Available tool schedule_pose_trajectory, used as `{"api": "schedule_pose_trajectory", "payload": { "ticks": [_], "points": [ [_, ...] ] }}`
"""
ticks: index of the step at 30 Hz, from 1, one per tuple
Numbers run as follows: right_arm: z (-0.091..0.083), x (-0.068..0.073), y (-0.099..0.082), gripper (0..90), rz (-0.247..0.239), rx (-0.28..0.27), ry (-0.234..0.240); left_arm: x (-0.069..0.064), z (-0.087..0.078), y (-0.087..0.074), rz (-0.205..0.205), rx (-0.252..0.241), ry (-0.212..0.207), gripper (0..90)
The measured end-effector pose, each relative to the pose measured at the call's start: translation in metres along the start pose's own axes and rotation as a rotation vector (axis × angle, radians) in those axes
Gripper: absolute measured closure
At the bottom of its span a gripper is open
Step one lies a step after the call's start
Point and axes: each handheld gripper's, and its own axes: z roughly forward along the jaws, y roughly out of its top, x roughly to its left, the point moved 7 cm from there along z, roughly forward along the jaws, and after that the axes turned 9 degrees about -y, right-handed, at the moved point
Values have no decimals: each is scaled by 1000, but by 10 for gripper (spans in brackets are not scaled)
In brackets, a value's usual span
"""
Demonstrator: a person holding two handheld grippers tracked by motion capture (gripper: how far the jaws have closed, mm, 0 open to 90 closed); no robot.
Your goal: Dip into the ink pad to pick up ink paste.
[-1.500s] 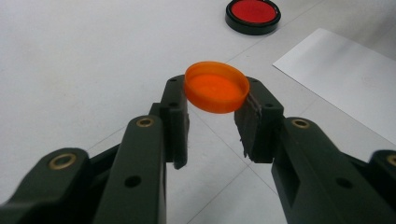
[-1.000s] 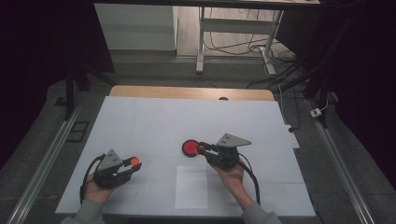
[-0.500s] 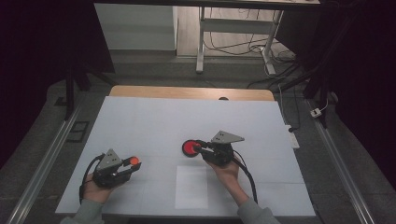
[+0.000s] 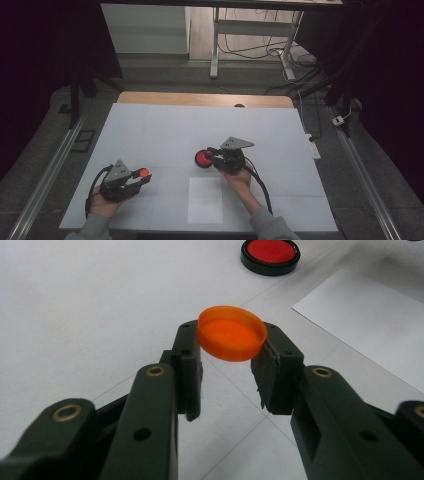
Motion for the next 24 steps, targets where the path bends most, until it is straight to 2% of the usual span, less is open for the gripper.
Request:
{"api": "schedule_pose_trajectory", "payload": {
  "ticks": [3, 12, 24],
  "points": [
    [6, -2, -2, 722, -16, 14, -9, 0, 0, 0, 1, -1, 1, 655],
    [19, -3, -3, 722, -20, 28, -17, -1, 0, 0, 2, 2, -2, 655],
    [27, -8, -5, 722, -48, 50, -42, -1, 1, 0, 4, 5, -2, 655]
  ]
}}
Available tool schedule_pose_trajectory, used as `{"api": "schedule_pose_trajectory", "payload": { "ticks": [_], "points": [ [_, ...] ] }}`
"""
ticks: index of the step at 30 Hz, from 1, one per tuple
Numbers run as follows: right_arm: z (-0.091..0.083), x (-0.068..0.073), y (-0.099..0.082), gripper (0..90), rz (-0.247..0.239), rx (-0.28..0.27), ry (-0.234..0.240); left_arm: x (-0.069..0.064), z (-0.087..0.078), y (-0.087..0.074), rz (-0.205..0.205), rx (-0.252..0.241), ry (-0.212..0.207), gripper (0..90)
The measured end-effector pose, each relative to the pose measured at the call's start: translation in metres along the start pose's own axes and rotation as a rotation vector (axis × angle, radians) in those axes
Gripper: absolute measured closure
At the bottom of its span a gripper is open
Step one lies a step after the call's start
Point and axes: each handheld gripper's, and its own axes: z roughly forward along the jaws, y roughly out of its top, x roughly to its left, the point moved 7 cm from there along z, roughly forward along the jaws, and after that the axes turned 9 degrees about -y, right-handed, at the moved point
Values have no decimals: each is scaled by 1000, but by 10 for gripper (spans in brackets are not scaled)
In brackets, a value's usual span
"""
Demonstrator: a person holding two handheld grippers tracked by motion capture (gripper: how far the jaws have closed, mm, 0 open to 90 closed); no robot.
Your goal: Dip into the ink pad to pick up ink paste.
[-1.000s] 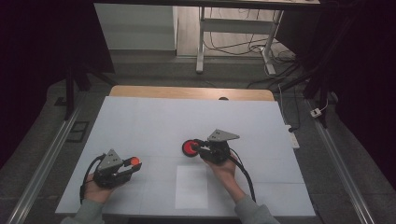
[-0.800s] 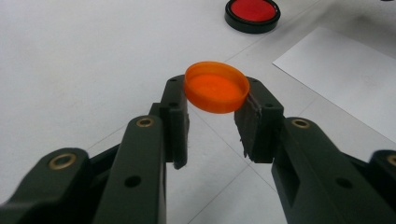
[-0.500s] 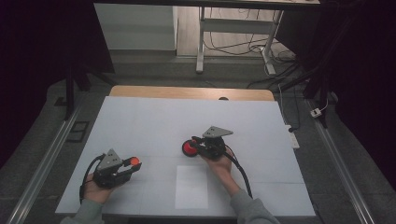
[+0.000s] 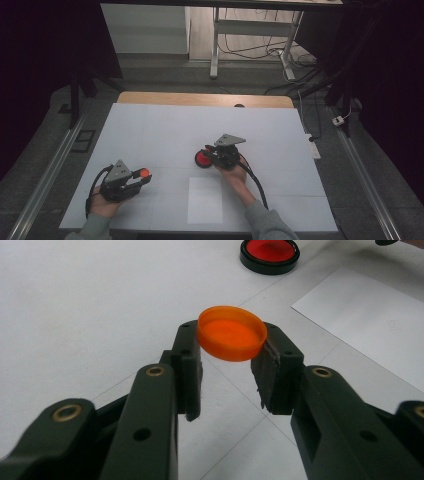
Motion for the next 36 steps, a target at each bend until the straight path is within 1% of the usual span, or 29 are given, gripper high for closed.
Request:
{"api": "schedule_pose_trajectory", "payload": {
  "ticks": [6, 8, 9, 13, 14, 15, 17, 19, 24, 29, 33, 36],
  "points": [
    [3, 1, -2, 722, -20, 17, -4, 0, 0, 0, 1, 2, -1, 655],
    [4, 2, -1, 722, -15, 11, -3, 0, 0, 0, 1, 3, -2, 655],
    [4, 2, -1, 722, -23, 20, -5, 0, 0, 0, 1, 3, -2, 655],
    [6, 3, -1, 722, -24, 22, -11, 0, 1, 0, 2, 4, -3, 655],
    [7, 3, -2, 722, -24, 25, -9, 0, 1, 0, 2, 3, -3, 655],
    [8, 3, -3, 722, -22, 29, -18, -1, 1, 0, 2, 3, -3, 655],
    [10, 2, -6, 723, -17, 44, -10, 0, 0, 0, 2, 1, -1, 655],
    [11, 1, -6, 723, 0, 41, -5, 0, 0, 0, 0, 0, -1, 655],
    [11, 4, -6, 726, -37, 53, -25, 0, 0, 0, 0, 0, 2, 655],
    [12, 4, -6, 727, -28, 45, -22, -1, 0, 1, 1, -3, 0, 655],
    [12, 3, -6, 728, -29, 55, -27, -2, 0, 1, 4, -2, -1, 654],
    [13, 4, -7, 729, -18, 48, -22, -2, 0, 1, 4, -3, 0, 654]
  ]
}}
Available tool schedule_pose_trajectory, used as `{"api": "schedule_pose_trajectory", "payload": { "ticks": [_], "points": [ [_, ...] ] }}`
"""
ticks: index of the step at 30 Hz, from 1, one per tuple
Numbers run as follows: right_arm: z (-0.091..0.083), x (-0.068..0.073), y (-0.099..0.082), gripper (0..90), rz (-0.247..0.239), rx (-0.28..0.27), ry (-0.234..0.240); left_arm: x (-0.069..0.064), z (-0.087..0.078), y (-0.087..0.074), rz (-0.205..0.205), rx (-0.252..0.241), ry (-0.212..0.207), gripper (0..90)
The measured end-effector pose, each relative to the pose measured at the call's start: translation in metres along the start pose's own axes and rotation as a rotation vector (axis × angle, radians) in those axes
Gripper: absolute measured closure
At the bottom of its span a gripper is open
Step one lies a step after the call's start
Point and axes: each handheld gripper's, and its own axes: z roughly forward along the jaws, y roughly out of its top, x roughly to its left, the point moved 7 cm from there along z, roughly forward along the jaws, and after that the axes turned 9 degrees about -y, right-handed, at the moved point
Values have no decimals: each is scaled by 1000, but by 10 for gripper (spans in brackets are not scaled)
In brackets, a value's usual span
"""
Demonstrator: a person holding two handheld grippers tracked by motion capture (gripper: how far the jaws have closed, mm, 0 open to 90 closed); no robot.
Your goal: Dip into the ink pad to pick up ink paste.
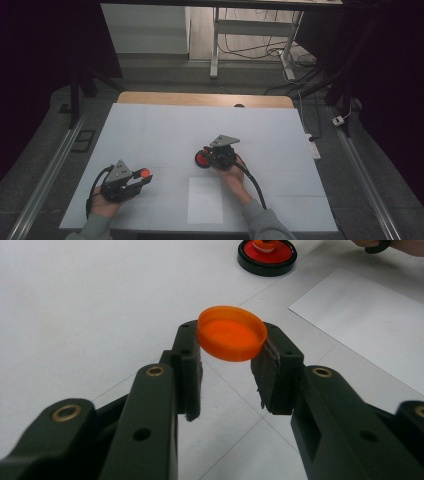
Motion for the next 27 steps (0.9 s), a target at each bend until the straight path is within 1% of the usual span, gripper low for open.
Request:
{"api": "schedule_pose_trajectory", "payload": {
  "ticks": [6, 9, 19, 22, 24, 27],
  "points": [
    [0, -1, -1, 729, 4, 2, 2, 0, 0, 1, 0, -2, 0, 654],
    [0, -1, -1, 729, 13, -10, 2, -1, 0, 1, 2, -3, -1, 654],
    [0, 0, -1, 730, 8, -8, -3, -1, 0, 1, 0, -5, 1, 654],
    [0, 0, -1, 727, 7, -15, -12, -1, 0, 1, 2, -4, 0, 654],
    [-2, -2, 0, 725, 35, -16, 2, 0, 0, 1, 1, -5, 0, 654],
    [-15, -7, 14, 725, 70, -112, -7, 2, -1, 0, -5, -9, 2, 654]
  ]
}}
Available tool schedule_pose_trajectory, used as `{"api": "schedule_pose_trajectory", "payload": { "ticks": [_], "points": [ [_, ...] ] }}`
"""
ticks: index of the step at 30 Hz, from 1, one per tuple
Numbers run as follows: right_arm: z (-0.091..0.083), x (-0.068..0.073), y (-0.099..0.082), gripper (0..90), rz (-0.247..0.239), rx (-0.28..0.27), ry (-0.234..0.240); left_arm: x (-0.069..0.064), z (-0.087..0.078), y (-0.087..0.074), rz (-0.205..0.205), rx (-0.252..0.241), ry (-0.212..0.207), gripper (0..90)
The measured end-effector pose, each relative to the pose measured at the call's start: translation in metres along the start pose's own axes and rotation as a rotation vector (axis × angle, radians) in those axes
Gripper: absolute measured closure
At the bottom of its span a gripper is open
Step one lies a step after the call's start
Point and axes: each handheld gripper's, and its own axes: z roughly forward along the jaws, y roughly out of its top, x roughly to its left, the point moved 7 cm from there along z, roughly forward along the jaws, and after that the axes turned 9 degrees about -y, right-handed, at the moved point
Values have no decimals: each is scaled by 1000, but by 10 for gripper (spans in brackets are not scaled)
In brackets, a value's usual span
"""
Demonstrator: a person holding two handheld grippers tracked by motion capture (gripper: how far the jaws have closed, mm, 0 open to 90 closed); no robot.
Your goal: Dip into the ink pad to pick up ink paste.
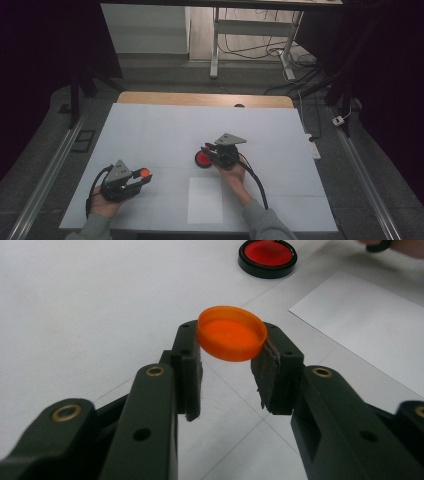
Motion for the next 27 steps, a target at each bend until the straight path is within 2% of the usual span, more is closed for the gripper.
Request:
{"api": "schedule_pose_trajectory", "payload": {
  "ticks": [2, 5, 13, 16, 27],
  "points": [
    [-8, 0, 10, 725, 9, -41, 0, 1, 0, 0, -2, 1, 1, 654],
    [-12, 0, 13, 725, 7, -42, 14, 0, 0, 0, -1, -2, 1, 654],
    [-5, 2, 1, 725, -33, 37, 1, 1, 0, 0, -1, 1, 1, 654],
    [-1, 1, -4, 725, -32, 68, -5, 1, 0, 0, 0, 1, 1, 654],
    [5, 4, -11, 725, -55, 113, -5, 1, -1, 0, 2, 1, -2, 654]
  ]
}}
